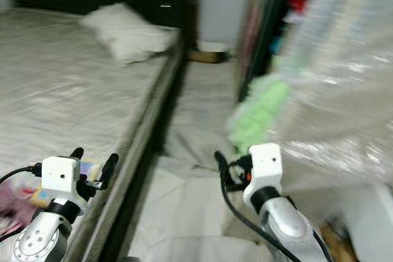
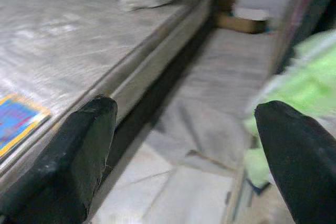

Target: Clean up the room

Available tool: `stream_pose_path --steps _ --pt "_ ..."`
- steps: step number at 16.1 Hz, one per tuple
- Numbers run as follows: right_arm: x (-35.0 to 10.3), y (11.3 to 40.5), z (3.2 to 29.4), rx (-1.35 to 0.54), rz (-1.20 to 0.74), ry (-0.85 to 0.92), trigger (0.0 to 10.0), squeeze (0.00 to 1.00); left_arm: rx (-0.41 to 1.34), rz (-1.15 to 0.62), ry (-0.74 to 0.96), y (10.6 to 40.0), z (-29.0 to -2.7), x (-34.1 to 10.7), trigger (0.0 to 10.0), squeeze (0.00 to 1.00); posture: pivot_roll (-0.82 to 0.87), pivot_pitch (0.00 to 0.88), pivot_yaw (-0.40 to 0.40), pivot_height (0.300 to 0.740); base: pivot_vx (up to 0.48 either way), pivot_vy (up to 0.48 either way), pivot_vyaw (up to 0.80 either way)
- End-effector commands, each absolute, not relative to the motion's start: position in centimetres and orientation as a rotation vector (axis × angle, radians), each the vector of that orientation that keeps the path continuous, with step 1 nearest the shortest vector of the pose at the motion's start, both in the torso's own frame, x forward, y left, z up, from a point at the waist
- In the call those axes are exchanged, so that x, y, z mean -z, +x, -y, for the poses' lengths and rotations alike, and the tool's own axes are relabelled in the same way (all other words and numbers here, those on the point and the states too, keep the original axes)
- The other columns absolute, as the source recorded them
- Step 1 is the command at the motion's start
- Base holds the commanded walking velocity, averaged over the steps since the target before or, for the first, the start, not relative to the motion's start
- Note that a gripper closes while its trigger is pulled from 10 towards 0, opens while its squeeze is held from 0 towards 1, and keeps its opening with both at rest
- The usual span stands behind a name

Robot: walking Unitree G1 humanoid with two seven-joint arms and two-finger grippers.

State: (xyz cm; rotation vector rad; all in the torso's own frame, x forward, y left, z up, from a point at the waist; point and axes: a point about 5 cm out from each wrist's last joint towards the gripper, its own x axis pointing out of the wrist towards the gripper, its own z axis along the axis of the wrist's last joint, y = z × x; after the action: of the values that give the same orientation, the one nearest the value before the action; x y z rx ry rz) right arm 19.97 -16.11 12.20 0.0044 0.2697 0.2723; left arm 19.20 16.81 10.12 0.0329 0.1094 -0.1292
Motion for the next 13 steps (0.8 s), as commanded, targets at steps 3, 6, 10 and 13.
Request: stream_pose_path --steps 3,6,10,13 --pt "-12.5 18.6 16.1 -0.457 -0.353 -0.007 10.0 0.0 0.142 -0.114 0.027 19.4 -16.7 -10.2 10.0 0.0 0.03 0.0 -0.048 0.74 0.0 0.0 0.18" --pt "-13.8 21.5 14.5 -0.459 -0.236 -0.043 10.0 0.0 0.147 -0.111 0.025 19.5 -16.6 -10.2 10.0 0.0 0.03 0.0 -0.048 0.74 0.0 0.0 0.8" --pt "-14.8 23.5 13.0 -0.414 -0.128 0.041 10.0 0.0 0.124 -0.09 0.025 20.2 -16.6 -10.4 10.0 0.0 0.05 0.0 -0.034 0.74 0.0 0.0 0.8" --pt "-11.2 27.1 11.8 -0.383 -0.115 0.126 10.0 0.0 0.069 -0.028 0.019 22.6 -16.4 -11.1 10.0 0.0 0.06 0.0 -0.037 0.74 0.0 0.0 0.8"
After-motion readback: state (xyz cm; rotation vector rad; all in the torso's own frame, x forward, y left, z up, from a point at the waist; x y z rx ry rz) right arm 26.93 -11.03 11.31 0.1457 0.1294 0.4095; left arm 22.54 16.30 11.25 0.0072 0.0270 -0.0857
